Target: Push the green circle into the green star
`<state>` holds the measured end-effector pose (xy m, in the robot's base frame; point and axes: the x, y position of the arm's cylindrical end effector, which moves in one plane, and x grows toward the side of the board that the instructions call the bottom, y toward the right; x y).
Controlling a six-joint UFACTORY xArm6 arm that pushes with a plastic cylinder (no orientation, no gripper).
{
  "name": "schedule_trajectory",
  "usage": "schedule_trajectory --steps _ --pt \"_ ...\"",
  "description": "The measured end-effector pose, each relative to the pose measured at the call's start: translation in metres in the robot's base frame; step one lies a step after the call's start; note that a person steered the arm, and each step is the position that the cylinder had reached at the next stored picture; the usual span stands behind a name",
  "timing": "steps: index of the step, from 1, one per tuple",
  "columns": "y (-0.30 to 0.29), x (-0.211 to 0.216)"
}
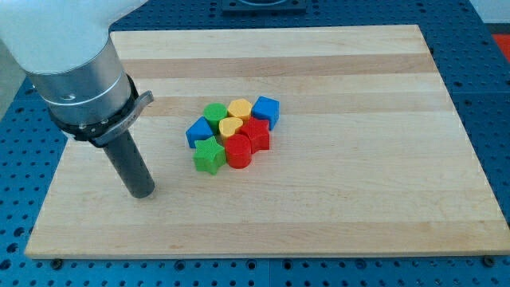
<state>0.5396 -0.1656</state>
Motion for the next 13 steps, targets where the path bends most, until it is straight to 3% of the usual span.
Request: schedule_trajectory --steps 1,2,3,5,8,9,13 --pt "0.064 0.003" --pt "0.077 0.003" --pt "0.074 0.003" --pt "0.016 0.003" --pt "0.012 0.000" --pt "0.005 -0.051" --pt "0.011 -0.105"
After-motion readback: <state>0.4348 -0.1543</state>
